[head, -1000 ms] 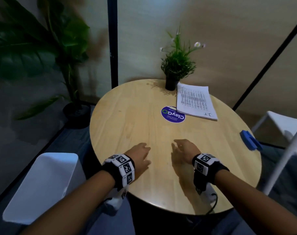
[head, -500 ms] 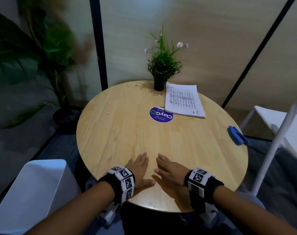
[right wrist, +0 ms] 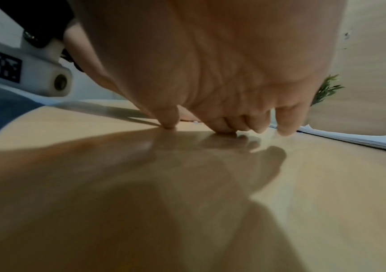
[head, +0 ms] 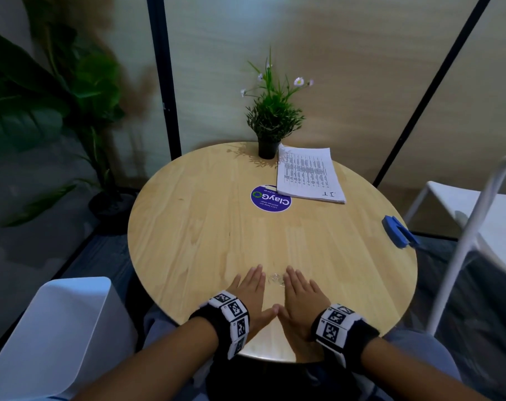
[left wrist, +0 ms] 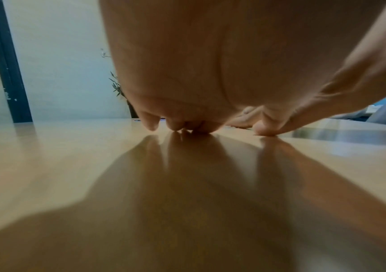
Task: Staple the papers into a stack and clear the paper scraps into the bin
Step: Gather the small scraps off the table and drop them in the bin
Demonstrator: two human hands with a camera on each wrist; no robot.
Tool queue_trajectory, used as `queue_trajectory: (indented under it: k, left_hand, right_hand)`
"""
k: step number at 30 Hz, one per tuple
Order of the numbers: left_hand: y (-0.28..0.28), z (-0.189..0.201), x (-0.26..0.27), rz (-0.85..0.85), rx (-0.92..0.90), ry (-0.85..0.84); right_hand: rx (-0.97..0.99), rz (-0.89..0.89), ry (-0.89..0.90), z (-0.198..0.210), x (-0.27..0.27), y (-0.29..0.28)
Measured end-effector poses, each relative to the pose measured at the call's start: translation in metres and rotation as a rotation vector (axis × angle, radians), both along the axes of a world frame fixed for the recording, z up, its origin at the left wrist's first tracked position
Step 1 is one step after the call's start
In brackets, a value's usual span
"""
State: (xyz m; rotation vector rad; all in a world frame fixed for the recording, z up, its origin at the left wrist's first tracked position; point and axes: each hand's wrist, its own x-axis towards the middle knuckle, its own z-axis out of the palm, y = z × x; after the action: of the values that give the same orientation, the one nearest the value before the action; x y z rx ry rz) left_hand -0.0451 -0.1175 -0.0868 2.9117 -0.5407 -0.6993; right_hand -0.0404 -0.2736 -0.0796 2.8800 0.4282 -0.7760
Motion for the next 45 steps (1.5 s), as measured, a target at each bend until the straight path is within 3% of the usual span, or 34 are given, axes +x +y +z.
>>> queue_trajectory:
  k: [5, 9, 13, 18, 29, 45]
  left_hand:
    - [0.006, -0.004, 0.008, -0.022, -0.037, 0.028]
    - [0.014, 0.005, 0.017, 0.041, -0.138, -0.017]
    - [0.013, 0.008, 0.025, 0.168, -0.263, -0.177]
    - [0.005, 0.007, 0.033, 0.208, -0.294, -0.156]
    - [-0.002, 0.013, 0.045, 0.239, -0.271, -0.119]
    - [-0.01, 0.028, 0.055, 0.184, -0.159, -0.069]
  right_hand:
    - [0.107, 0.074, -0.045, 0.01, 0.007, 0.0]
    - [0.379, -0.108, -0.242, 0.014, 0.026, -0.005]
    - [0.559, -0.268, -0.157, 0.013, 0.037, 0.002]
    - [0.67, -0.362, -0.144, 0.013, 0.046, 0.014]
    - [0.678, -0.306, -0.062, 0.023, 0.053, 0.015]
    - [0.581, -0.263, -0.123, 0.022, 0.044, 0.019]
